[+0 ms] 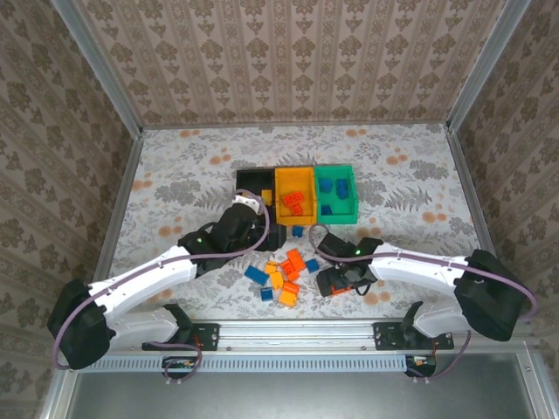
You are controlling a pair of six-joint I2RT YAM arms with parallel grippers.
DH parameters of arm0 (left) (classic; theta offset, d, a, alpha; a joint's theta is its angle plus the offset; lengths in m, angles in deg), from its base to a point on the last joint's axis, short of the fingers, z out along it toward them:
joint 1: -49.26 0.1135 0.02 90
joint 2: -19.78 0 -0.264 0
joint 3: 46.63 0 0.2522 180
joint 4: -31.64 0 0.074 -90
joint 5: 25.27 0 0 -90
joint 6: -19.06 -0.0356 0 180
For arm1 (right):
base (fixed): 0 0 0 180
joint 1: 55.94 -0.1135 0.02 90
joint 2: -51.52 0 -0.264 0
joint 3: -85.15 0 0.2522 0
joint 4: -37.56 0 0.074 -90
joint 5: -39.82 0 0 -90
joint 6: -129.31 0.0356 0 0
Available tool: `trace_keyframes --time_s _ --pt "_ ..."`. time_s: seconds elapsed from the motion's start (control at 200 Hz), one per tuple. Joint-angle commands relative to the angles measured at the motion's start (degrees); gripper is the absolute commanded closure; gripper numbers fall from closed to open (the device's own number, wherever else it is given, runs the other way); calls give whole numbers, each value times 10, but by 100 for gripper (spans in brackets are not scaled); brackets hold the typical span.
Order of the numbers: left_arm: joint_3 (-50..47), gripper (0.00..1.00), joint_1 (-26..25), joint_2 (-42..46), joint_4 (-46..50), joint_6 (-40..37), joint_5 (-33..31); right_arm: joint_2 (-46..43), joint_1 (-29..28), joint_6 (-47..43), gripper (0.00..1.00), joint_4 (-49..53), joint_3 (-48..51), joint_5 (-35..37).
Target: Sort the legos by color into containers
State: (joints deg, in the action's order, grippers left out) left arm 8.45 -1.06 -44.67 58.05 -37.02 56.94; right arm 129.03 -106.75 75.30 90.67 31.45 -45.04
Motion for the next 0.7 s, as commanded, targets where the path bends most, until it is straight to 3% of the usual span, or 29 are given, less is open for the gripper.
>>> trace_keyframes --time_s 0.0,0.325,0.695 --pt "-16 0 7 20 12 19 -22 16 -16 11 3 38 -21 23" --pt "-33 0 21 33 15 23 -21 86 -29 9 11 7 -33 7" --pt "-38 0 29 40 26 26 -18 62 -28 9 36 -14 -21 -2"
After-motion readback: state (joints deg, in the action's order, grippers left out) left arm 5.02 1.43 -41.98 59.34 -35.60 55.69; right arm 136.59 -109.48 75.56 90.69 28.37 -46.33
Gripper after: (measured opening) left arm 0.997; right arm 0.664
